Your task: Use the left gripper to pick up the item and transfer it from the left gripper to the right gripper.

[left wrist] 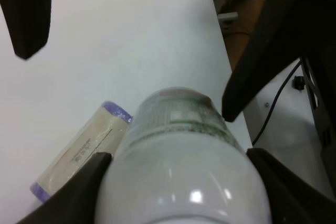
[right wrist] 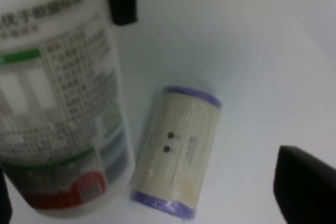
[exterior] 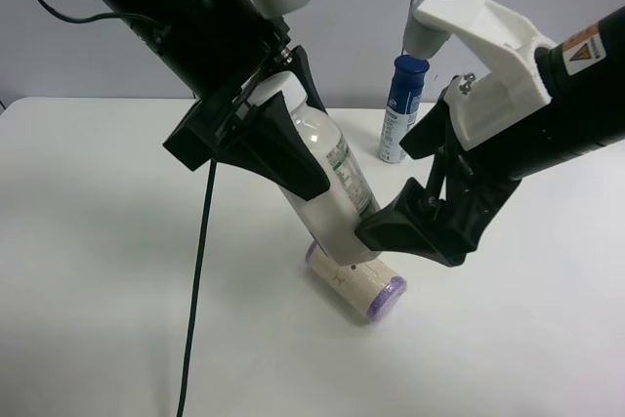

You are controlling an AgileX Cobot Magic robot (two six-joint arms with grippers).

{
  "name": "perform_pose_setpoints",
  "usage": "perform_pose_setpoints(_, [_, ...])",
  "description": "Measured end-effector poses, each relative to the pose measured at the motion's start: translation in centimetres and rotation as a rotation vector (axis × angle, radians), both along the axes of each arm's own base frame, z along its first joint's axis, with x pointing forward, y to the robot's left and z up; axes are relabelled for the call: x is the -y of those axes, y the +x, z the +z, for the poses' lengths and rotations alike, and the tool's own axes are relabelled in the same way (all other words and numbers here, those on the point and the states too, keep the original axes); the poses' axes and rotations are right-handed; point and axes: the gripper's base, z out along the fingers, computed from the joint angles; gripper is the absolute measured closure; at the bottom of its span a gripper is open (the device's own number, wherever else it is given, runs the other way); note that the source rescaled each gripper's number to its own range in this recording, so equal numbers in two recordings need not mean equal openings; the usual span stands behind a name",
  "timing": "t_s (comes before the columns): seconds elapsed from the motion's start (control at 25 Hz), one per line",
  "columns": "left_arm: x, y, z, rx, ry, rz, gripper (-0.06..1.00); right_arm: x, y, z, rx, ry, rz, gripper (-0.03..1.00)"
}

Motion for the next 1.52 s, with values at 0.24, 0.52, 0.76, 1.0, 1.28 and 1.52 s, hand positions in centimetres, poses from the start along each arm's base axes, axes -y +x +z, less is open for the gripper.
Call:
perform_pose_setpoints(0.24, [0.0,0.0,0.0,-0.002,-0.003,0.001,0.94,-0.7,0.6,-0.4,0.01,0.031,0.018,0.01])
perform_pose_setpoints(0.52, [0.0,0.0,0.0,0.003,0.001,0.001,0.94,-1.3,1.1,-0.9,0.004,0.045,0.016,0.01])
perform_pose_setpoints(0.76, [0.0,0.0,0.0,0.004,0.002,0.0,0.94,-1.6,1.2,-0.7,0.033,0.073,0.048,0.01])
perform_pose_setpoints(1.0, [0.1,-0.1,0.1,-0.01,-0.013,0.001,0.94,-1.8,1.1,-0.6,0.061,0.084,0.091,0.01])
perform_pose_setpoints(1.28, [0.3,-0.1,0.3,-0.025,-0.04,0.003,0.94,-1.8,1.1,-0.5,0.061,0.088,0.092,0.01])
perform_pose_setpoints(1.52, [0.5,-0.3,0.5,-0.043,-0.076,0.0,0.94,-1.8,1.0,-0.6,0.049,0.085,0.099,0.13])
